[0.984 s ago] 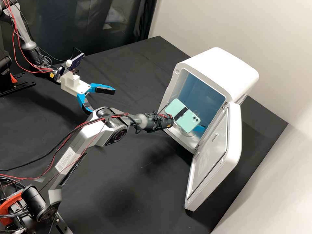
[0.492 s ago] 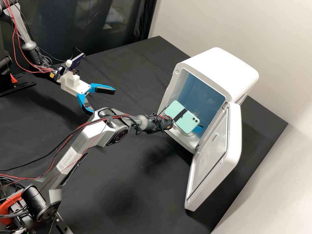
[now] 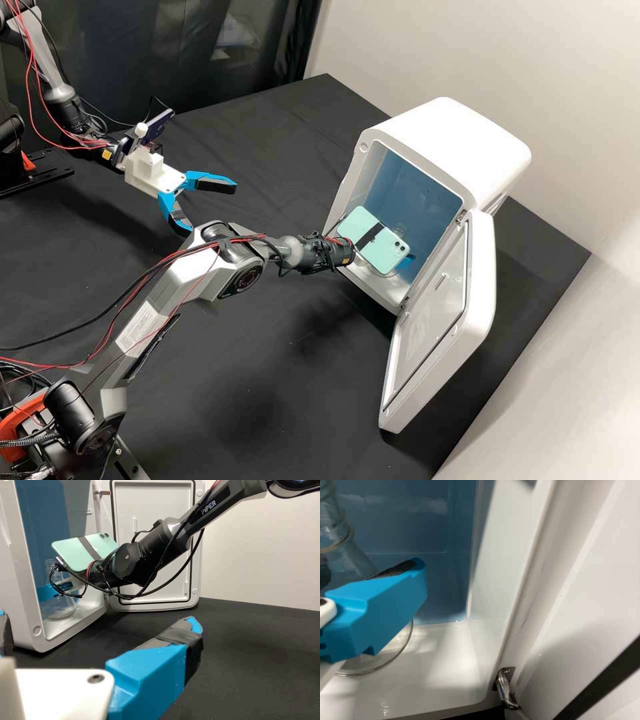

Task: Take the flask out of the incubator

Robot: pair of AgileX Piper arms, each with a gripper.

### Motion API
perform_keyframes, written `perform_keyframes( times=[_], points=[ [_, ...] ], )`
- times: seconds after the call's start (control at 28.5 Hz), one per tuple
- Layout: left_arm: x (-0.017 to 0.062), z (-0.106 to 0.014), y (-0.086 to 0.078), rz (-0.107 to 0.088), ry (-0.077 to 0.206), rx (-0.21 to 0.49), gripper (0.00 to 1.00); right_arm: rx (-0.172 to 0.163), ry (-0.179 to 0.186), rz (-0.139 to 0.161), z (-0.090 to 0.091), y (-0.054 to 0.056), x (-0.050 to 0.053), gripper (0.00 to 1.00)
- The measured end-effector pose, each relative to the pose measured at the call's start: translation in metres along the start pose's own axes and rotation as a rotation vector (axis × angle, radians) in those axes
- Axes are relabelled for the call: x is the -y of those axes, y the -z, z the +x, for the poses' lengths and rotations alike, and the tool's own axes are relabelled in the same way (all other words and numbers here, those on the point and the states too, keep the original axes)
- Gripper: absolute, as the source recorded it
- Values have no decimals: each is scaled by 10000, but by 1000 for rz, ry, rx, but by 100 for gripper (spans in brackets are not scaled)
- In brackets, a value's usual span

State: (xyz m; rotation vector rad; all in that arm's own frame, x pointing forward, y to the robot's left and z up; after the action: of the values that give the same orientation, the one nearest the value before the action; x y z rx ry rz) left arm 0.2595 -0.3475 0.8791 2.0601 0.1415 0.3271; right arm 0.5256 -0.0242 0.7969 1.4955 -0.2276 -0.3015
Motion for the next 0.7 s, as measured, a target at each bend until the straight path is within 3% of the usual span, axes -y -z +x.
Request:
perform_keyframes(
  times=[0.32,0.46,0.53,0.7],
  points=[
    [0,0,0,0,0,0,100,-1,0,0,0,1,0,0],
    [0,0,0,0,0,0,100,-25,-6,-9,-37,-33,43,0],
    [0,0,0,0,0,0,100,-52,-1,-23,-120,-47,63,0],
    [0,0,0,0,0,0,100,-92,40,-15,-439,-92,78,0]
  ],
)
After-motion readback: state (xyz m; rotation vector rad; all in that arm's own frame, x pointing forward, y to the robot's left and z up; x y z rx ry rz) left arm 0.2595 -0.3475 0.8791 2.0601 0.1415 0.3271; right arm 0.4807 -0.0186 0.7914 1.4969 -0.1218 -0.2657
